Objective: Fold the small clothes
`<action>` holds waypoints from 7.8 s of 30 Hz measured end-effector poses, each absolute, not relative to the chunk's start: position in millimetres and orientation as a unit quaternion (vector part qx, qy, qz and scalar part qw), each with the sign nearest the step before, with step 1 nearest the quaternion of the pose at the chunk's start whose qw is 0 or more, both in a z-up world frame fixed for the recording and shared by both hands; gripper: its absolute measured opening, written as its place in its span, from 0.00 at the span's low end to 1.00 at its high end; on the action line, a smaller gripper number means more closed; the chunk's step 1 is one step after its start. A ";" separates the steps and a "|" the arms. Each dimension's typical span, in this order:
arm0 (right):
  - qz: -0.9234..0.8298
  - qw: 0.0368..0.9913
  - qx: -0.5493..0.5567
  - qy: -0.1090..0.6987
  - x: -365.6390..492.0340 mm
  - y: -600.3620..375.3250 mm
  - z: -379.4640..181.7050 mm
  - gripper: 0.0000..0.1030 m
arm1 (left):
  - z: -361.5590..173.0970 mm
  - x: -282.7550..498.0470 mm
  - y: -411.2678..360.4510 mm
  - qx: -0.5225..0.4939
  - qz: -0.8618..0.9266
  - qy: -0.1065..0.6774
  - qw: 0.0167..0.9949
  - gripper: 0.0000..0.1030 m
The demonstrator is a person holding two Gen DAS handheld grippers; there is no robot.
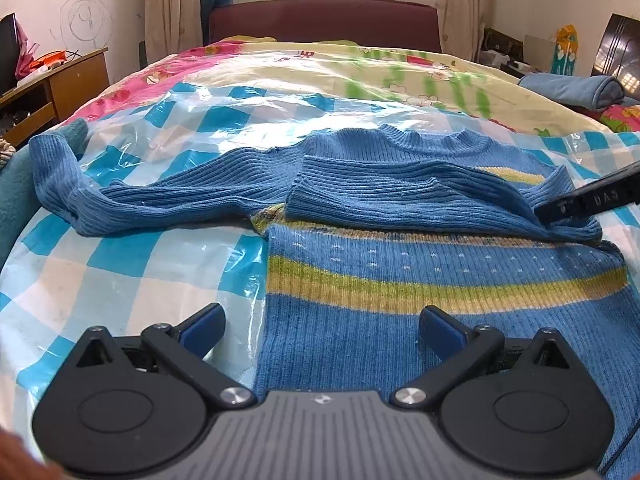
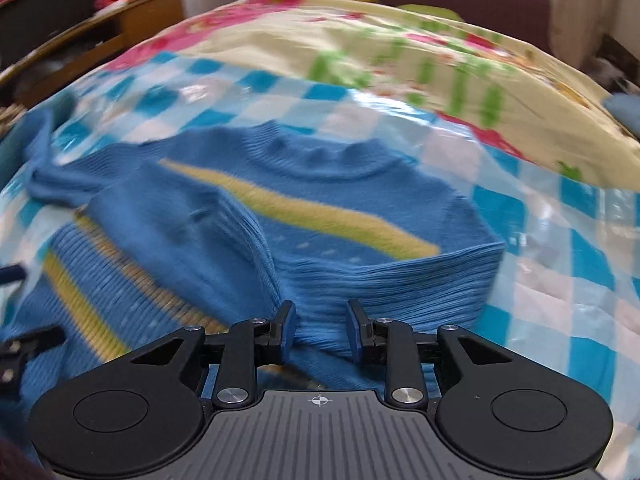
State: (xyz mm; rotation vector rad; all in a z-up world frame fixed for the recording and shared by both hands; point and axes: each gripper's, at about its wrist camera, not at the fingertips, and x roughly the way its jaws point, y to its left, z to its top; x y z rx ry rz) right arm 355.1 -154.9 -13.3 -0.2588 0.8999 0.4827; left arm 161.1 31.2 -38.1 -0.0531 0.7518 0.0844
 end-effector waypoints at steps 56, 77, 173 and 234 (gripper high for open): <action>0.286 0.881 -0.001 0.377 358.3 -85.0 21.2 0.16 | -31.0 157.9 35.1 -0.034 0.037 0.350 0.936 1.00; 0.264 0.837 -0.287 0.383 371.0 -146.4 -26.1 0.26 | -32.4 257.4 21.3 0.027 0.051 0.352 0.934 1.00; 0.296 0.856 -0.201 0.373 387.7 17.7 -10.4 0.16 | -34.3 186.4 92.2 -0.107 0.096 0.314 0.938 1.00; 0.542 0.713 -0.109 0.431 390.1 243.3 10.6 0.17 | -33.9 143.1 189.3 -0.259 0.209 0.288 0.898 1.00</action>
